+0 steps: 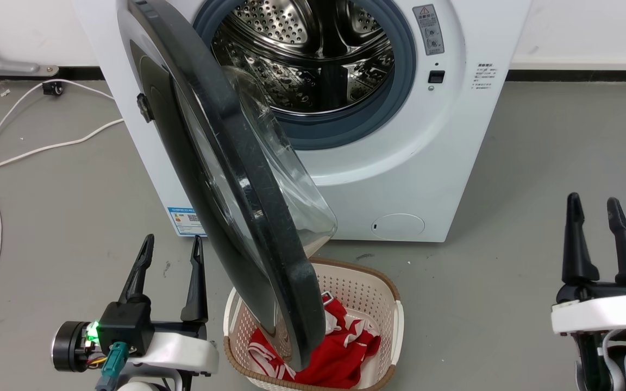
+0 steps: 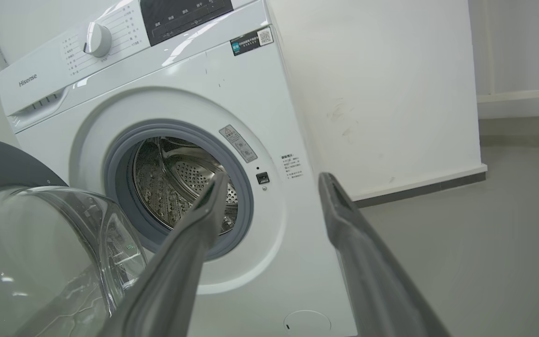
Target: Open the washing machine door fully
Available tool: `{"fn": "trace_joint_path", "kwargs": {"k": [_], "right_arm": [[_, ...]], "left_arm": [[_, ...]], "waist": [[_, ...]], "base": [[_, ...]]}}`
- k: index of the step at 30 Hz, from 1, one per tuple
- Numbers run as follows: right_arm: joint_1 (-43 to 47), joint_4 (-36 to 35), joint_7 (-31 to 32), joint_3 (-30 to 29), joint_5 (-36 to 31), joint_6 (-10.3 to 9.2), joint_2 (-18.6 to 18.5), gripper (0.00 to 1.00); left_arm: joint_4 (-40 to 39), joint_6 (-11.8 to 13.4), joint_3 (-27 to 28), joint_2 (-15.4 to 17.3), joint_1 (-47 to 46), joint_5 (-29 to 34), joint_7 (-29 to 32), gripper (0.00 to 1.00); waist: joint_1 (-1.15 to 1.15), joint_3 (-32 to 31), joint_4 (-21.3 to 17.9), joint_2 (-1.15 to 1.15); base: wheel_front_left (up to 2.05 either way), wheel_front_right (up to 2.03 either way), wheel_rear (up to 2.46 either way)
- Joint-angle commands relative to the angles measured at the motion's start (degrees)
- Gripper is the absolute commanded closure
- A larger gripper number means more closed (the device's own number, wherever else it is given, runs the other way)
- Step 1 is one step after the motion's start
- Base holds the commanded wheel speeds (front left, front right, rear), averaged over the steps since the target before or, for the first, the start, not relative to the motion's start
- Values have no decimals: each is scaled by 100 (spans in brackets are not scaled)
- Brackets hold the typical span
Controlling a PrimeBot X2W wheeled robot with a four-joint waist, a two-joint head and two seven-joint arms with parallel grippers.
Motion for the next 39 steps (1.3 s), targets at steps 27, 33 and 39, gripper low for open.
{"fn": "trace_joint_path", "kwargs": {"k": [27, 33, 39], "right_arm": [[780, -816, 77, 148, -2131, -1, 410, 0], [754, -765, 68, 144, -2065, -1, 409, 0], [712, -729, 73, 134, -1999, -1, 409, 0]], "left_arm": [[-36, -52, -12, -2, -60, 59, -15, 0], [-44, -68, -42, -2, -90, 48, -15, 100], [-152, -62, -11, 8, -150, 69, -15, 100]], "waist": [[0, 106, 7, 0], [0, 132, 11, 0], [0, 162, 10, 0]], "base": [[0, 0, 0], [0, 0, 0], [0, 0, 0]]}}
